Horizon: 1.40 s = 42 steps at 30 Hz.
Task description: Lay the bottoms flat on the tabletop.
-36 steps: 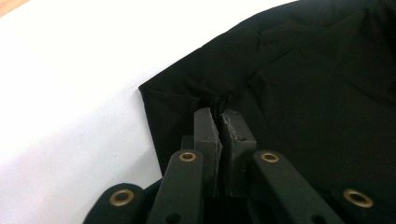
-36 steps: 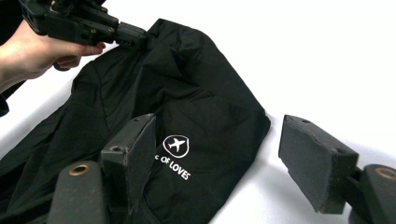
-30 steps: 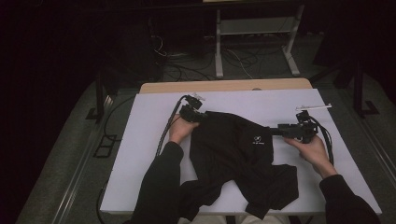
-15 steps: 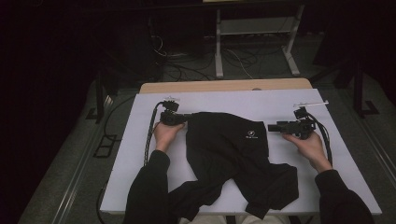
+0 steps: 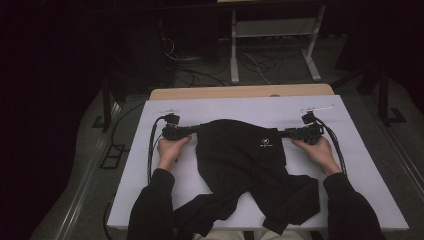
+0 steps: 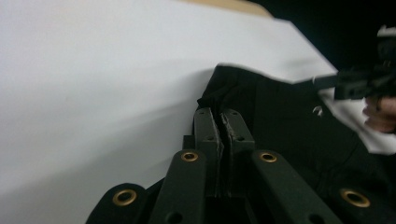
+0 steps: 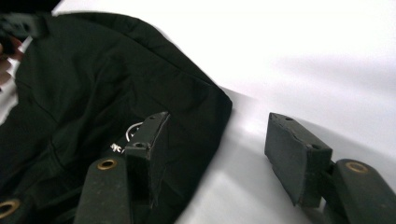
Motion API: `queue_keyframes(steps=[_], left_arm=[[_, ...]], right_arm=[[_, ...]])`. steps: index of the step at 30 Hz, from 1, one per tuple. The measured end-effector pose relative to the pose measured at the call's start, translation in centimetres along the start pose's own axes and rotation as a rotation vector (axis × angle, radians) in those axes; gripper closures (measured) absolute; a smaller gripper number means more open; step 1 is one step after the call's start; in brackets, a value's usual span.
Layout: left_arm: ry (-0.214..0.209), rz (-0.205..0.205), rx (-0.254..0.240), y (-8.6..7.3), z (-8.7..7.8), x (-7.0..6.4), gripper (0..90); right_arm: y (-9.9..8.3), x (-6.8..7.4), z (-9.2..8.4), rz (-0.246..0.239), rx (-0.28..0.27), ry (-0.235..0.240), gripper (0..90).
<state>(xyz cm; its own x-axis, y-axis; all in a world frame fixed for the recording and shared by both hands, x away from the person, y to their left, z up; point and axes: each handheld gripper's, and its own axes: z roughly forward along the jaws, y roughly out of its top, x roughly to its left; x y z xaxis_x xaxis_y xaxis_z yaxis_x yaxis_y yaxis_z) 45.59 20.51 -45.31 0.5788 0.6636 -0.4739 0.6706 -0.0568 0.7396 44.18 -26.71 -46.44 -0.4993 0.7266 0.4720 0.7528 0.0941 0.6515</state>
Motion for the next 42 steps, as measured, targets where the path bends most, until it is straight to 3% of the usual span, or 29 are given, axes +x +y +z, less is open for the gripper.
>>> queue_keyframes(steps=[4,6,11,15,17,19,24,29,31,37,39,42], left_arm=[[-0.007,-0.016,-0.005,-0.2,-0.1,0.2,85.7],[0.001,0.001,0.018,-0.3,0.0,0.3,85.7],[-0.008,-0.014,0.003,-0.6,-0.5,0.9,85.7],[-0.013,-0.04,-0.011,-0.9,-0.9,1.3,85.8],[-0.016,-0.046,-0.01,-0.9,-0.9,1.4,85.8],[-0.015,-0.047,-0.014,-0.9,-0.9,1.4,85.8],[-0.018,-0.04,-0.021,-0.3,-1.2,1.0,85.8],[-0.015,-0.003,-0.007,1.0,-1.4,0.3,85.8],[0.008,0.018,0.019,1.6,-1.2,0.0,85.9],[0.065,0.052,0.035,5.1,-1.0,-1.0,85.9],[0.08,0.049,0.04,5.4,-0.8,-1.0,85.8],[0.105,0.045,0.063,5.2,0.0,-0.7,85.8]], right_arm=[[0.5,0.4,1.0,-0.024,0.014,0.01,42.5],[1.1,0.8,1.7,-0.036,0.036,-0.02,49.5],[1.4,1.0,2.0,-0.047,0.048,-0.019,52.0],[1.3,0.4,2.1,-0.002,0.046,0.02,66.9],[1.2,0.4,2.3,-0.005,0.047,0.025,72.8],[1.3,0.4,2.6,-0.015,0.064,0.026,85.0],[1.5,0.2,1.8,0.028,0.021,0.062,87.1],[3.2,0.3,-0.9,0.034,-0.024,0.067,87.3],[4.5,0.7,-2.3,0.029,-0.043,0.041,87.3],[5.9,1.5,-3.3,0.029,-0.078,0.011,87.2],[6.0,1.4,-2.9,0.04,-0.066,-0.022,87.3],[5.8,1.0,-2.5,0.055,-0.055,-0.033,87.2]])
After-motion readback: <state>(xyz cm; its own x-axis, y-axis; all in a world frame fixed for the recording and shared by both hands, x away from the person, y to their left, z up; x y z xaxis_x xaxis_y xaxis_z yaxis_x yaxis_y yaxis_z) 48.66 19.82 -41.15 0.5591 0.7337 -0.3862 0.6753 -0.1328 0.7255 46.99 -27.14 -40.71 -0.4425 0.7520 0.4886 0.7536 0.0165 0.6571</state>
